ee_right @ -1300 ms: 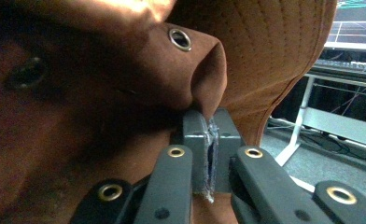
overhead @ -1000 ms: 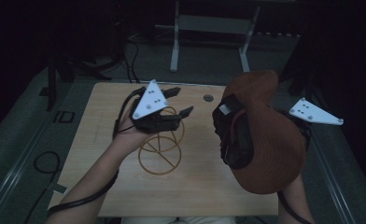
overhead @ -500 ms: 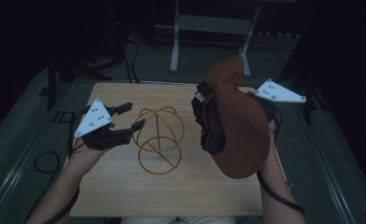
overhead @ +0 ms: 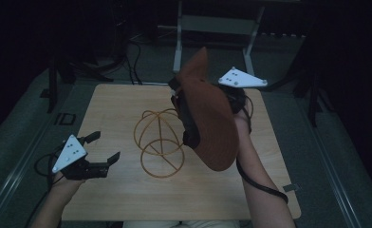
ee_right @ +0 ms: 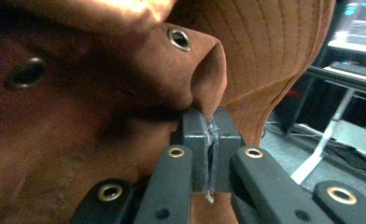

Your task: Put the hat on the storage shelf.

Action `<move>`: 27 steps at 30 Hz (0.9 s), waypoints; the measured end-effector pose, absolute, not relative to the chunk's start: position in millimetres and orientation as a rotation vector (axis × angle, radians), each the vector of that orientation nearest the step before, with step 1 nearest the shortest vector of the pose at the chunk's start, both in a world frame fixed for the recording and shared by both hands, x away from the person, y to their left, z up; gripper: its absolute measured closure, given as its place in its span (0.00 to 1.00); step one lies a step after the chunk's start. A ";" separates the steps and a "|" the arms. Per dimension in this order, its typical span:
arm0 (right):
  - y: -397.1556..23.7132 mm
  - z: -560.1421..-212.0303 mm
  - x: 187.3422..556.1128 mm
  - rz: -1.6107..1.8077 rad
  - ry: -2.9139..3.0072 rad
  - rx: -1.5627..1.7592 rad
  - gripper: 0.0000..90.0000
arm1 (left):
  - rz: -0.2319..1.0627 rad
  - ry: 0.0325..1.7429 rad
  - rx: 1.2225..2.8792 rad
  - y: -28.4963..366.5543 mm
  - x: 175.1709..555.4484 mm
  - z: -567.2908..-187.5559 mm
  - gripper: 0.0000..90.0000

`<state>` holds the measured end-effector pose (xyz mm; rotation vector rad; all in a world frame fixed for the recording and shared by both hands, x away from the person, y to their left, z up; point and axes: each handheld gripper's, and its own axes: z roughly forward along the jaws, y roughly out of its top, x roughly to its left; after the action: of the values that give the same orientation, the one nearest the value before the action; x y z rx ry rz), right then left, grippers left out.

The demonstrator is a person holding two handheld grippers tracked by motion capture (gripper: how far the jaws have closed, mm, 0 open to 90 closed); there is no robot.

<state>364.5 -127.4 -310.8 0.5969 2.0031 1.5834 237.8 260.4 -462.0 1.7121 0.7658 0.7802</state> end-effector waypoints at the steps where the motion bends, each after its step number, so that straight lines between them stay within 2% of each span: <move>1: -127.4 -310.8 364.5 1.583 2.003 0.597 0.97 | 0.781 0.789 1.707 263.0 237.4 -467.5 0.09; 9: -67.7 -326.5 369.2 1.469 2.182 0.531 0.97 | 0.766 1.013 1.601 294.1 231.8 -527.7 0.09; 15: -40.8 -343.7 373.3 1.457 2.283 0.519 0.95 | 0.757 1.085 1.566 307.4 229.0 -543.7 0.09; 19: -34.2 -346.9 374.3 1.518 2.331 0.523 0.87 | 0.743 1.116 1.524 314.3 228.2 -547.9 0.10; 22: -27.2 -348.0 373.5 1.532 2.367 0.516 0.78 | 0.736 1.129 1.523 316.7 228.3 -551.2 0.10; 24: -22.6 -349.3 373.2 1.523 2.390 0.494 0.66 | 0.733 1.136 1.518 317.5 228.5 -553.0 0.10; 27: -16.0 -351.9 371.7 1.499 2.410 0.478 0.59 | 0.728 1.145 1.509 318.1 228.8 -555.2 0.10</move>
<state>371.7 -16.0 -351.9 0.4782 2.4100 1.4990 228.8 318.1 -555.2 1.5086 1.1453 0.7284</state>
